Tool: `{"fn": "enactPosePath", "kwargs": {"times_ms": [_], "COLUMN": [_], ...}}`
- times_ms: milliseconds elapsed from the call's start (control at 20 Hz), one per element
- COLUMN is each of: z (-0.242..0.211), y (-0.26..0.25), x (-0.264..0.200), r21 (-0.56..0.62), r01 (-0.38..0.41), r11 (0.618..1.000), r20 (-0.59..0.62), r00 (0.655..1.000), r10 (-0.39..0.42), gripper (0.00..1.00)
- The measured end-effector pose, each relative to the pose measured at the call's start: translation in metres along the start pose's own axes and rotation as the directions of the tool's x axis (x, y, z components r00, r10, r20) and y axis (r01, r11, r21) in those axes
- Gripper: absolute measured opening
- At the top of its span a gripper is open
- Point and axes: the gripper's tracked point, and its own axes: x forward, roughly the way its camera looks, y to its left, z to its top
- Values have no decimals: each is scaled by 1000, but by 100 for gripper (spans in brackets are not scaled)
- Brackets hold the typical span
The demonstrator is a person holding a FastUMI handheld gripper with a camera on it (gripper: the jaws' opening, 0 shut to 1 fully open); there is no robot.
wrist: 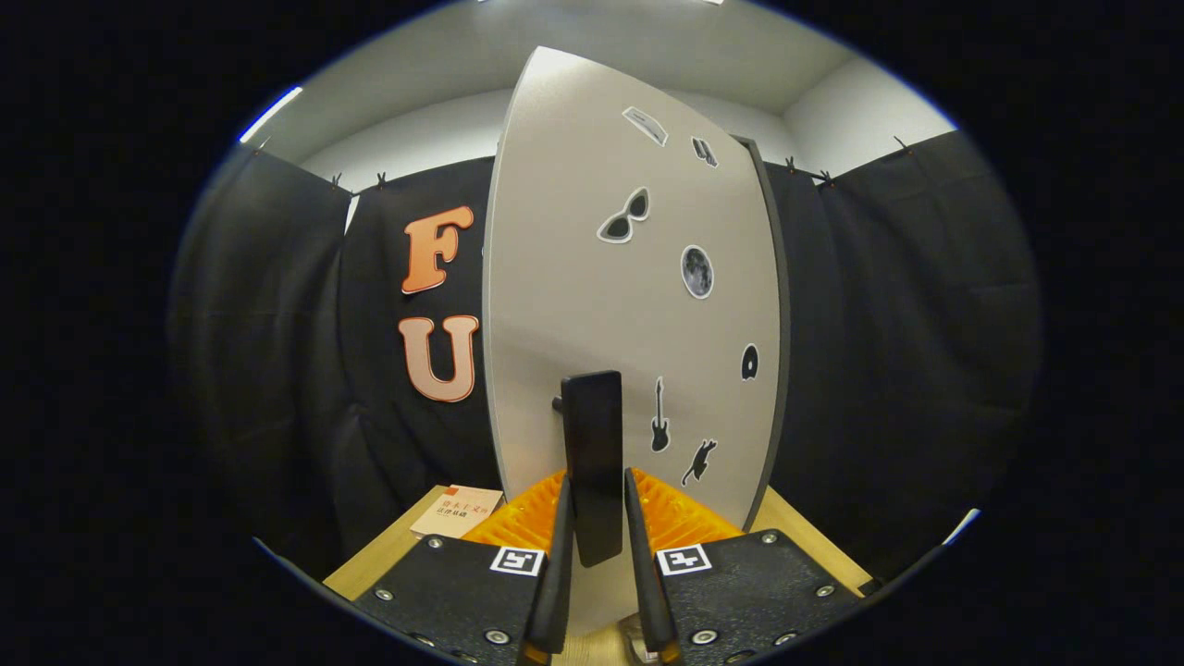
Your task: Open the shoe cabinet door, grab the shoes and put them into the shoe cabinet, then close the shoe cabinet door.
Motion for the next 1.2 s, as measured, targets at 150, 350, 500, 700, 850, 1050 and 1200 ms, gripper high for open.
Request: {"fn": "enactPosePath", "kwargs": {"times_ms": [150,350,500,700,850,1050,1200], "z": [1,-2,-4,-4,-6,-7,-8], "y": [-15,-39,-57,-85,-107,-126,-142], "x": [-9,-23,-34,-42,-51,-56,-60], "r21": [-8,-6,-7,-34,-50,-38,-40], "r01": [34,85,131,186,206,216,237], "r11": [999,996,991,982,977,976,971], "r20": [2,-1,-4,18,21,27,28], "r00": [999,996,991,982,978,976,971], "r10": [-34,-85,-131,-186,-205,-215,-236], "gripper": [31,30,30,30,30,30,30]}}
